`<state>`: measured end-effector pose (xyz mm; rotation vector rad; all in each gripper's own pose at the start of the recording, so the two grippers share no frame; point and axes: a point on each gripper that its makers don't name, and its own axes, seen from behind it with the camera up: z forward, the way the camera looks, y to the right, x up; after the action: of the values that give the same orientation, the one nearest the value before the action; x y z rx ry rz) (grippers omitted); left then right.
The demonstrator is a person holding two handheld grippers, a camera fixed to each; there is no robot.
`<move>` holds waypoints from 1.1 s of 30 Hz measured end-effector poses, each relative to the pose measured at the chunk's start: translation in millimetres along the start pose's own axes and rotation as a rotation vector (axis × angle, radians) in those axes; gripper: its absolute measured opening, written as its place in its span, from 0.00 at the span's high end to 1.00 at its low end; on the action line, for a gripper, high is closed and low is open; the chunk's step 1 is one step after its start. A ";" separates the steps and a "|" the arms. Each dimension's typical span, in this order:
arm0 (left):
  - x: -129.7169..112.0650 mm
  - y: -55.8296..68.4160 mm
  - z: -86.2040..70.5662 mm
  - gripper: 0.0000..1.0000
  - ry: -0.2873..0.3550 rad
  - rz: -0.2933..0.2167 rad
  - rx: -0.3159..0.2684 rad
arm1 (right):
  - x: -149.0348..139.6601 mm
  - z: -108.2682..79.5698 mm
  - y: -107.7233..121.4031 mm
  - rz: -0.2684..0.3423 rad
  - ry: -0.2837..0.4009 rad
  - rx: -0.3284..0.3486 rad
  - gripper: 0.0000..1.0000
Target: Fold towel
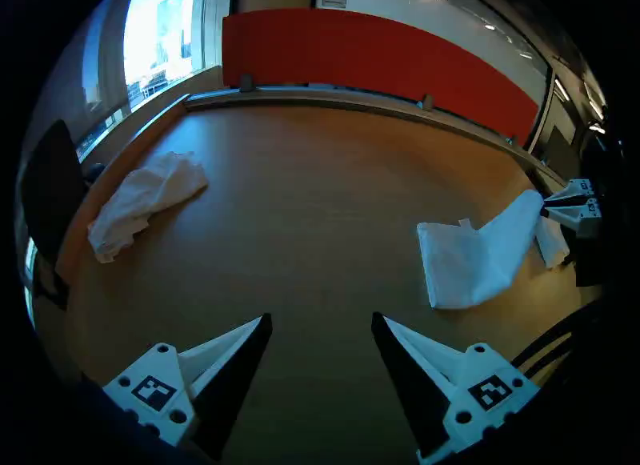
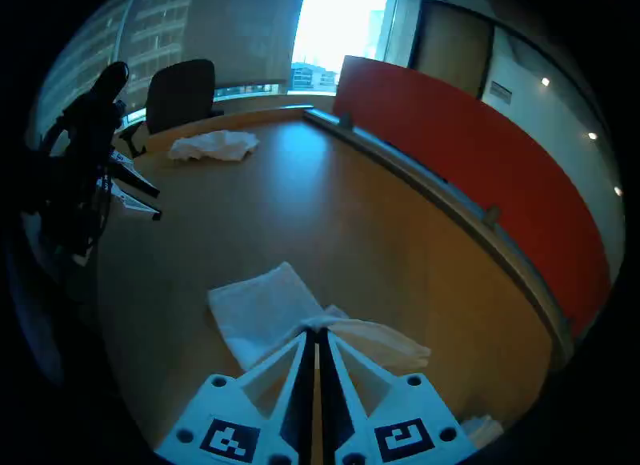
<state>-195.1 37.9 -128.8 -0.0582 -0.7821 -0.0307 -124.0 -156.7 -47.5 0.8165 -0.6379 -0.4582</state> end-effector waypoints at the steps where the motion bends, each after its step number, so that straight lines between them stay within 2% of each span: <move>1: 0.3 -0.6 -0.4 0.08 0.001 -0.001 0.001 | 1.4 3.1 -4.1 -0.002 0.001 0.009 0.94; 14: -0.1 -19.8 -7.4 0.08 0.013 -0.027 0.024 | 14.8 46.3 -55.1 -0.016 -0.007 0.118 0.94; 20: -2.9 -31.1 -11.3 0.08 0.016 -0.047 0.040 | 5.5 71.2 -78.0 0.017 -0.039 0.169 0.94; 26: -9.3 -41.5 -14.7 0.08 0.010 -0.059 0.057 | -7.7 89.4 -90.3 0.056 -0.077 0.199 0.94; 33: -12.9 -45.2 -15.0 0.08 0.004 -0.069 0.060 | -10.0 93.4 -90.8 0.063 -0.089 0.195 0.82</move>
<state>-195.9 -8.2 -146.7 0.0262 -0.7802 -0.0728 -206.5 -254.4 -73.7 0.9615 -0.7979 -0.3806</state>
